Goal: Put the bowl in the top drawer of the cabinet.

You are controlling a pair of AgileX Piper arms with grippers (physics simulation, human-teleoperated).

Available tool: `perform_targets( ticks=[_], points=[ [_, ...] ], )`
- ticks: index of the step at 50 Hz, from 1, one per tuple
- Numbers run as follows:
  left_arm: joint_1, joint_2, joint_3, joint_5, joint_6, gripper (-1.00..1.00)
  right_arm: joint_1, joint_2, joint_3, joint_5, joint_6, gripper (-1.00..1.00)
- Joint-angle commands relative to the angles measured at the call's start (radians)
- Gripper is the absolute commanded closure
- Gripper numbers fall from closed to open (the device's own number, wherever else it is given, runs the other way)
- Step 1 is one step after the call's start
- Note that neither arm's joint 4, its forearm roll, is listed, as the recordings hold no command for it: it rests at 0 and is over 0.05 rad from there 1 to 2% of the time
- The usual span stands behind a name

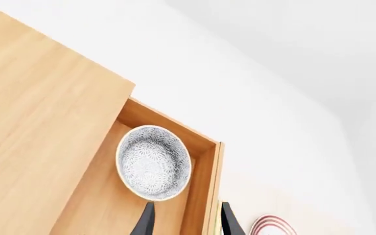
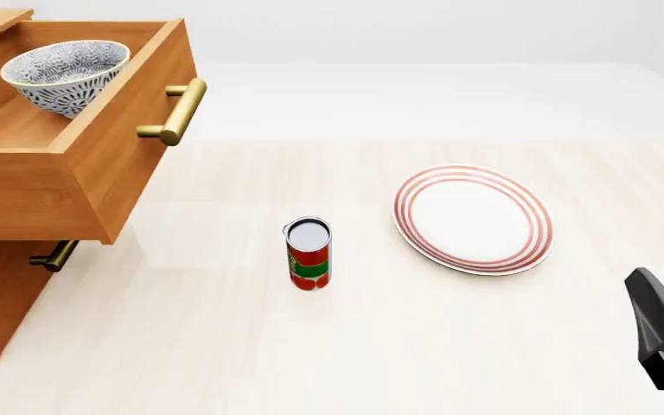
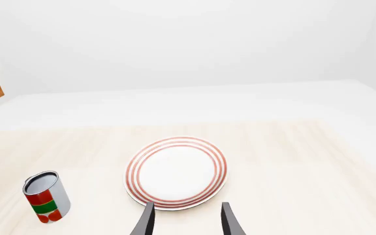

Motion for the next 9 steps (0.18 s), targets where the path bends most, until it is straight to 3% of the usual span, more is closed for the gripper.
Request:
perform_targets(
  ticks=[1, 9],
  points=[
    [-0.040, -0.082, -0.048, 0.045, 0.000, -1.00, 0.000, 0.000, 0.000, 0.000, 0.000, -1.00],
    [-0.118, -0.174, -0.003, 0.007, -0.001, -1.00, 0.000, 0.000, 0.000, 0.000, 0.000, -1.00]
  ],
)
